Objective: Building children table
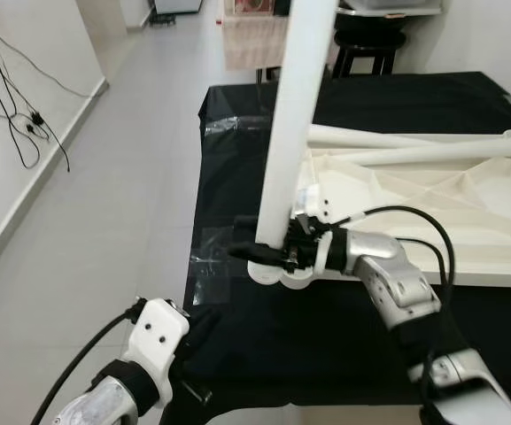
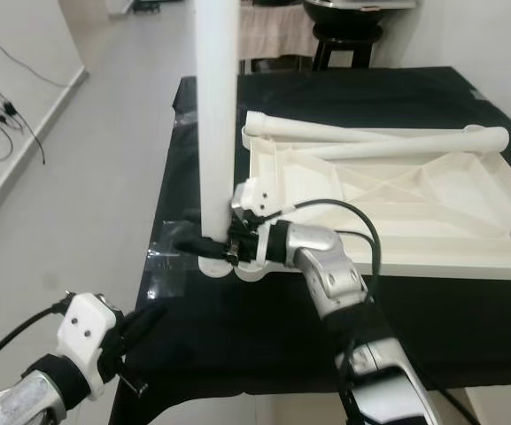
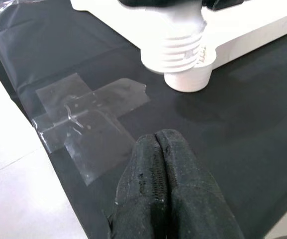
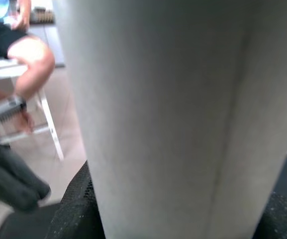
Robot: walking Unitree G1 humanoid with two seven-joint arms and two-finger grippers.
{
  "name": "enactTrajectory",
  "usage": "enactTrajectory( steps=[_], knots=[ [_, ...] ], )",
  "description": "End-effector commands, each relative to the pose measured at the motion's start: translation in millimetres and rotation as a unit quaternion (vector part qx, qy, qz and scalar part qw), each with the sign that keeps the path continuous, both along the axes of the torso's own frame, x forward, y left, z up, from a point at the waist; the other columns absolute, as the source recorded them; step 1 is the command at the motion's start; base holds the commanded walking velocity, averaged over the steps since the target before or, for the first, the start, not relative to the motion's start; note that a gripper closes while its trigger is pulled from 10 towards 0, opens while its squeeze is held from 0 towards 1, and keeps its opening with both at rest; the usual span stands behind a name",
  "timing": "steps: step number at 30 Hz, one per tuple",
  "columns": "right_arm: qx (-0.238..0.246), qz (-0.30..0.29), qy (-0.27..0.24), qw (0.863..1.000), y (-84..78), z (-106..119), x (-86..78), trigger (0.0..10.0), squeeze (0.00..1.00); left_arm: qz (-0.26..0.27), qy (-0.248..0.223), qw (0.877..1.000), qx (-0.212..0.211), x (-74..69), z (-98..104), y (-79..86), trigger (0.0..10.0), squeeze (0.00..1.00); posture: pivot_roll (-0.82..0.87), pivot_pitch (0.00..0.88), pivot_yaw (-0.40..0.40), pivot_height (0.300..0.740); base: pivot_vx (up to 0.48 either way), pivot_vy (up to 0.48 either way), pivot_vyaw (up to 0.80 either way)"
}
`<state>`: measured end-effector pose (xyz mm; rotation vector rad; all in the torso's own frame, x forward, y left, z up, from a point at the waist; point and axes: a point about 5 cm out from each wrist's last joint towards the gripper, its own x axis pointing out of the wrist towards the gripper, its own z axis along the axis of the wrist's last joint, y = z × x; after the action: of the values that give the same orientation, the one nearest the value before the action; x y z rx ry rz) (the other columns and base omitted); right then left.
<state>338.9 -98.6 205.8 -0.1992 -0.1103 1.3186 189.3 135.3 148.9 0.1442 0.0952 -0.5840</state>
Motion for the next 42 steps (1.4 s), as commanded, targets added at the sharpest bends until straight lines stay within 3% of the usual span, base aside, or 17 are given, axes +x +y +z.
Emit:
enactTrajectory(
  steps=[1,4,8,15,16,17,20,31,42],
  knots=[
    [-0.010,0.004,-0.010,1.000,-2.4,0,1.8,10.0,0.00,0.001,-0.006,1.000,0.009,-2.2,3,1.3,0.0,0.00,0.15,0.214,0.004,0.740,0.000,0.000,0.00],
    [-0.010,0.003,-0.010,1.000,-3.8,0,2.8,10.0,0.00,0.001,-0.007,1.000,0.010,-2.5,3,1.0,0.0,0.00,0.15,0.215,0.006,0.740,0.000,0.000,0.00],
    [-0.009,-0.018,-0.016,1.000,-20.9,9,10.9,10.0,0.00,-0.017,-0.013,1.000,-0.003,-6.6,9,-3.2,0.0,0.00,0.15,0.244,0.009,0.740,0.000,0.000,0.00],
    [0.015,-0.012,-0.005,1.000,-27.3,11,10.4,10.0,0.00,-0.037,-0.015,0.999,-0.009,-9.4,11,-6.4,0.0,0.00,0.15,0.255,0.017,0.740,0.000,0.000,0.00],
    [0.030,-0.007,0.002,1.000,-27.6,11,9.1,10.0,0.00,-0.049,-0.016,0.999,-0.011,-10.0,12,-8.6,3.1,0.00,0.15,0.259,0.021,0.740,0.000,0.000,0.00],
    [0.045,-0.003,0.009,0.999,-27.7,11,7.9,10.0,0.00,-0.058,-0.016,0.998,-0.013,-11.1,12,-10.1,10.0,0.00,0.15,0.263,0.026,0.740,0.000,0.000,0.00],
    [0.071,0.008,0.028,0.997,-28.8,9,5.5,10.0,0.00,-0.063,-0.014,0.998,-0.016,-11.9,11,-10.1,10.0,0.00,0.15,0.267,0.030,0.740,0.000,0.000,0.00],
    [0.078,-0.008,0.041,0.996,-37.8,2,11.1,10.0,0.00,-0.062,-0.013,0.998,-0.015,-14.3,12,-8.7,10.0,0.00,0.16,0.281,0.034,0.740,0.000,0.000,0.00],
    [0.036,-0.025,0.029,0.999,-52.2,4,16.3,10.0,0.00,-0.064,-0.011,0.998,-0.012,-17.3,13,-8.1,10.0,0.00,0.17,0.283,0.039,0.740,0.000,0.000,0.00]
  ],
)
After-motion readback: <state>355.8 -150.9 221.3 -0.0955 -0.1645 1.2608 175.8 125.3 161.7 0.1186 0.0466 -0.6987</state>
